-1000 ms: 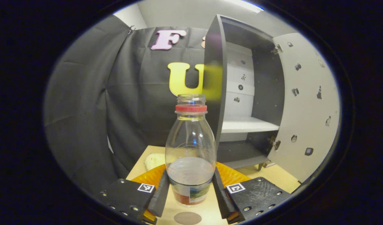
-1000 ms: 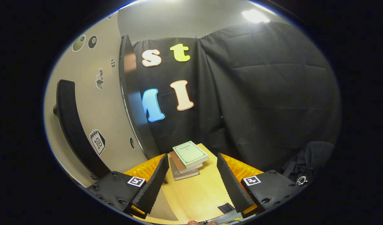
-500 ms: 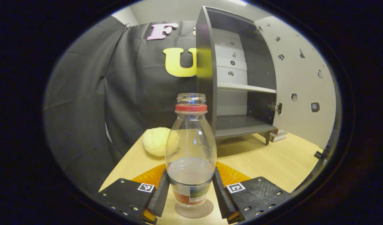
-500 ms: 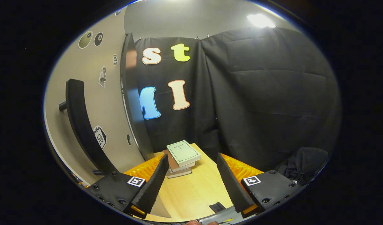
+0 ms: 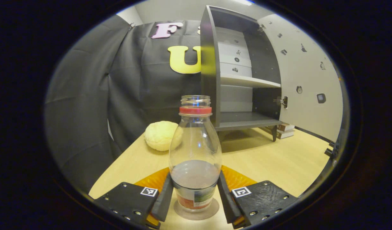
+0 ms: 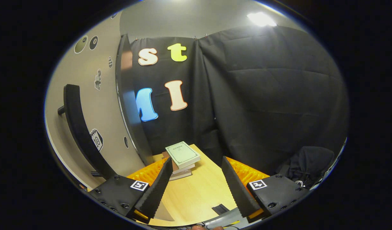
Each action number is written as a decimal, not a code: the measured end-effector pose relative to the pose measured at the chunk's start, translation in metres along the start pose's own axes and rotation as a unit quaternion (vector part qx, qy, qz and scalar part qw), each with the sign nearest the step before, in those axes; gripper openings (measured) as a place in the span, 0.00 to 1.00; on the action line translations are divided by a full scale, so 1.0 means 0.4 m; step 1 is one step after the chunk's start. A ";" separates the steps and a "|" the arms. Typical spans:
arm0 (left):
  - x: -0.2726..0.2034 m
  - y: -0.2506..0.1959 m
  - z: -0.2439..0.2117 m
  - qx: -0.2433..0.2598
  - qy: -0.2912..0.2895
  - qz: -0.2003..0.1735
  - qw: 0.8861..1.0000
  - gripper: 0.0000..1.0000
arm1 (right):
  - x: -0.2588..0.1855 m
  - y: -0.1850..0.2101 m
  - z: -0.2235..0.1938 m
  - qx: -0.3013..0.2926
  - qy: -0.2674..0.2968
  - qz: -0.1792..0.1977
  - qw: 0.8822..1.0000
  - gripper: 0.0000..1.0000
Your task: Open the cabinet door with the right hand, grasp the bottle in the cabinet with the left hand and place it on the coaster, then close the cabinet door with the right hand.
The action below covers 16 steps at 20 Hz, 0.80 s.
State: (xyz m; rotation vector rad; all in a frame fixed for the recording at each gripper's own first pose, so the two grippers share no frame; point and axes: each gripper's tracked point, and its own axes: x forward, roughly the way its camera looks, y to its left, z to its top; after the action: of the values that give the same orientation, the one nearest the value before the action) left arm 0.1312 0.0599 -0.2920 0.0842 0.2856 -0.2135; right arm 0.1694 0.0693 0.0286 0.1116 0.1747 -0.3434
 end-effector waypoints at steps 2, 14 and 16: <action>0.002 0.002 -0.001 0.000 0.004 0.000 1.000 0.69 | 0.002 0.010 0.002 -0.003 -0.001 0.005 1.000 0.98; 0.002 -0.009 -0.029 0.011 -0.001 -0.013 1.000 0.75 | 0.000 0.022 -0.052 0.004 0.015 0.014 1.000 0.98; -0.006 -0.031 -0.026 0.013 -0.003 -0.020 1.000 0.84 | -0.004 0.022 -0.063 0.003 0.018 0.014 1.000 0.98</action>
State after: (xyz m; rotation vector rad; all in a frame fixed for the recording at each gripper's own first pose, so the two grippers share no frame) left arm 0.1233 0.0496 -0.3018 0.1026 0.2781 -0.2578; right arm 0.1672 0.0815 0.0048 0.1260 0.2076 -0.3133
